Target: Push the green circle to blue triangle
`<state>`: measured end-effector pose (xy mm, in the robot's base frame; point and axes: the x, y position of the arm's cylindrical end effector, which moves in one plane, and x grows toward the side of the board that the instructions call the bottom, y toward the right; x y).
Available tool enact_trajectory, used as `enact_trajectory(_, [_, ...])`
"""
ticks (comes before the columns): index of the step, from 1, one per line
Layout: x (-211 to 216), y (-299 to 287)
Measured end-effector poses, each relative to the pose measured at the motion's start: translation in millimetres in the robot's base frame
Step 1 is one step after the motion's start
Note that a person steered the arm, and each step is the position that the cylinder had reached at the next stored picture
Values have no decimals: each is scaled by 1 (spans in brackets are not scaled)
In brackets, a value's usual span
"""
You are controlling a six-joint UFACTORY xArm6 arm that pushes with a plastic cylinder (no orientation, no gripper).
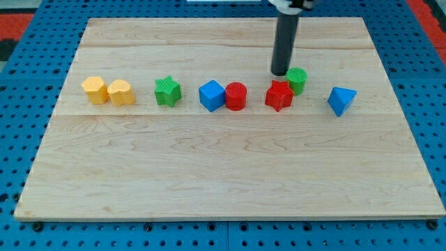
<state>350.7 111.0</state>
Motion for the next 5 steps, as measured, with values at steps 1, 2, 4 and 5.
enact_trajectory(1, [11,42])
enact_trajectory(2, [21,43])
enact_trajectory(4, [23,44])
enact_trajectory(5, [31,42])
